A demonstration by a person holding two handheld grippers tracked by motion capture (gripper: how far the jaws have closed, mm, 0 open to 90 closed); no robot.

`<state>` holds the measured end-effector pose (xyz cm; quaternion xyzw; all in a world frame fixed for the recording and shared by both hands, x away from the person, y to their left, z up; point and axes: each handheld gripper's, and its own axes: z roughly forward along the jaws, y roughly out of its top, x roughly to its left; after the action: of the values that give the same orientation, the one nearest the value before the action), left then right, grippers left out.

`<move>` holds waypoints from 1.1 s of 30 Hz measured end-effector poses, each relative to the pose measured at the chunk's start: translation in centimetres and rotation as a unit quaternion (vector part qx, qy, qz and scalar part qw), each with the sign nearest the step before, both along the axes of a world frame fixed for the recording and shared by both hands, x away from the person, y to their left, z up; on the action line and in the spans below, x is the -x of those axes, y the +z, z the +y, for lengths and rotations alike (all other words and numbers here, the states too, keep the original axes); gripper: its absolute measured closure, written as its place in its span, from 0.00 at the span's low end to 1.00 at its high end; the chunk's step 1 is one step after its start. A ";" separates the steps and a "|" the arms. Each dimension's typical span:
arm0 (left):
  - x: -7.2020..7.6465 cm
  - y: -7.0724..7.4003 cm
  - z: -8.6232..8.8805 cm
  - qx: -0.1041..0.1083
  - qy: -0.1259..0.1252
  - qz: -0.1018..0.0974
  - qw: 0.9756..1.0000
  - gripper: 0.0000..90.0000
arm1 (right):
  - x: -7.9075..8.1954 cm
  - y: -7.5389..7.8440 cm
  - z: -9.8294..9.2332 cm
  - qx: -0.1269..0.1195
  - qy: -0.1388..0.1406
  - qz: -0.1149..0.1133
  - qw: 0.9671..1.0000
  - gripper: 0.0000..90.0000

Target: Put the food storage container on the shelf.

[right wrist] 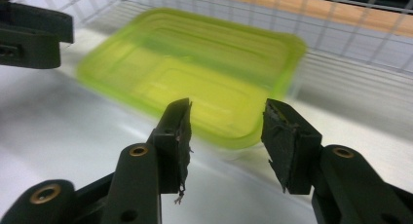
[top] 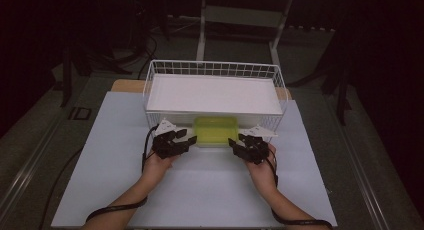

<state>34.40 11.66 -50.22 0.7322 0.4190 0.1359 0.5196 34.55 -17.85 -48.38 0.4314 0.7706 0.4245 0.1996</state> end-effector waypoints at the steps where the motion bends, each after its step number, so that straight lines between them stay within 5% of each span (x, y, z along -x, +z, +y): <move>1: 0.2 0.1 0.0 -0.004 -0.001 -0.001 1.000 0.49 | 0.3 0.0 0.2 -0.002 0.006 0.004 1.000 0.59; 6: 2.0 0.6 0.3 -0.008 -0.014 -0.012 1.000 0.39 | 1.1 -0.1 0.7 -0.018 0.020 0.014 1.000 0.58; 8: 2.5 0.6 0.6 0.003 -0.035 -0.012 0.999 0.30 | 1.6 -0.4 1.3 -0.010 0.027 0.011 1.000 0.64; 12: 3.3 0.2 1.0 0.008 -0.061 -0.009 0.998 0.29 | 1.8 -1.0 2.0 0.000 0.039 0.020 0.999 0.83; 16: 4.0 0.0 1.2 0.019 -0.066 -0.020 0.997 0.02 | 1.9 -1.9 2.9 0.017 0.053 0.025 0.998 1.00; 23: 4.0 -0.6 1.2 0.019 -0.053 -0.013 0.998 0.01 | 0.9 -3.3 4.2 0.024 0.052 0.030 0.998 1.00; 33: 4.3 -1.0 1.3 0.014 -0.040 -0.033 0.999 0.01 | -1.3 -4.0 5.1 0.022 0.033 0.034 0.999 1.00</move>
<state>30.13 12.99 -51.25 0.7363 0.3740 0.1331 0.5480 35.83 -12.73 -52.39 0.4155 0.7999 0.3991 0.1682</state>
